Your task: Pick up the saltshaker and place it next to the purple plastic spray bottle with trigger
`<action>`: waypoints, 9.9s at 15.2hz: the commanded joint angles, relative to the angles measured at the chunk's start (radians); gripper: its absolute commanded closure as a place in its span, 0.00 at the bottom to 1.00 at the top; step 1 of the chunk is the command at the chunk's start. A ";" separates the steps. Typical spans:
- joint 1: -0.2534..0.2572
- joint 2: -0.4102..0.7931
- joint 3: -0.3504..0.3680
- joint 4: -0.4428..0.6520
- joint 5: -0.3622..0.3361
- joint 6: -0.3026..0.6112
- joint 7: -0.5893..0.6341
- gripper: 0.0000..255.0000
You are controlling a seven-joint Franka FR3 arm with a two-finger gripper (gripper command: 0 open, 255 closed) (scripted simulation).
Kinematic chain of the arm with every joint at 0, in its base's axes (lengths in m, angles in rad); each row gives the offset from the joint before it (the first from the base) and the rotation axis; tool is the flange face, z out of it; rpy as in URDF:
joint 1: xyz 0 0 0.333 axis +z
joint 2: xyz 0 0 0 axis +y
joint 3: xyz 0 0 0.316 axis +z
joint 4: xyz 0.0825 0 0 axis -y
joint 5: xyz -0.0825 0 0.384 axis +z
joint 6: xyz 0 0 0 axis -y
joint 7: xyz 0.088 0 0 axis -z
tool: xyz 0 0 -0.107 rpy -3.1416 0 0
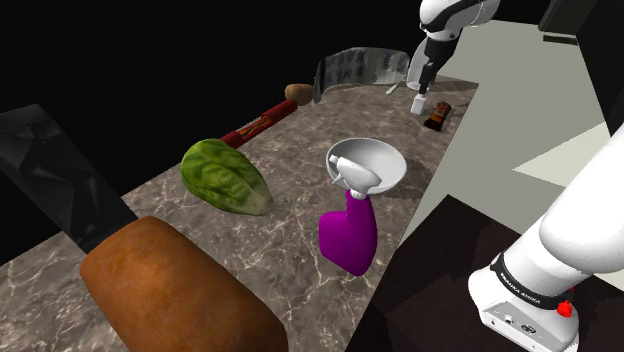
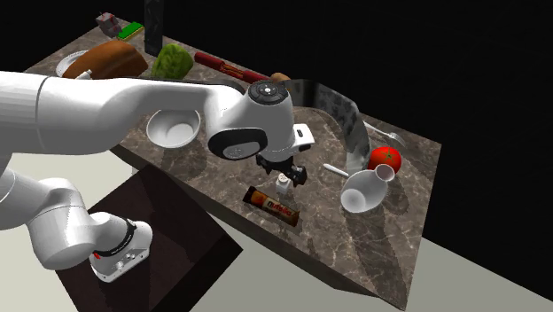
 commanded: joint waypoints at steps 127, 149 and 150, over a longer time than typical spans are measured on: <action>0.507 -0.152 0.766 0.660 -0.023 -0.936 1.210 1.00; 0.552 -0.183 0.812 0.380 0.003 -0.694 1.322 1.00; 0.551 -0.189 0.811 0.360 0.005 -0.679 1.322 1.00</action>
